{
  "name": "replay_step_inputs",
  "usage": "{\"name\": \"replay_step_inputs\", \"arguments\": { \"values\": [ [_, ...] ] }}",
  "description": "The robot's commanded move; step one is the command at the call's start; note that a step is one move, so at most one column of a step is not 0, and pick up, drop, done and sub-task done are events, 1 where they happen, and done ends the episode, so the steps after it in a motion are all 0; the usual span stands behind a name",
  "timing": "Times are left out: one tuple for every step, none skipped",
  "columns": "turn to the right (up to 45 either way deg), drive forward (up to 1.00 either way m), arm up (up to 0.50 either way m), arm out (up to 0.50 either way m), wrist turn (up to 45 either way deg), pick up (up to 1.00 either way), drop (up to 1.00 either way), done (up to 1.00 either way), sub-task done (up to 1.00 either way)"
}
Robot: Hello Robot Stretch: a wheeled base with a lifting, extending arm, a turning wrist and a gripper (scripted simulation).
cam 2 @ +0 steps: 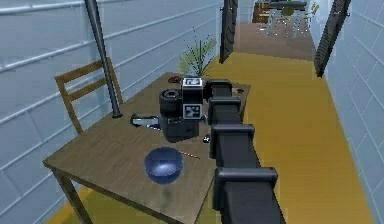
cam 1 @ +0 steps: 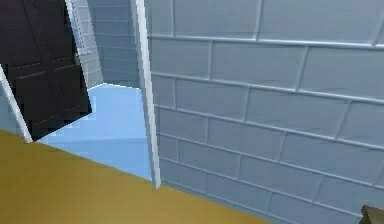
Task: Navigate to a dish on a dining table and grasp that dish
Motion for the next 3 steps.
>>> {"name": "replay_step_inputs", "arguments": {
  "values": [
    [0.0,0.0,-0.3,0.0,0.0,0.0,0.0,0.0,0.0],
    [0.0,0.0,0.0,0.0,0.0,1.0,0.0,0.0,0.0],
    [0.0,0.0,0.1,0.0,0.0,0.0,0.0,0.0,0.0]
  ]
}}
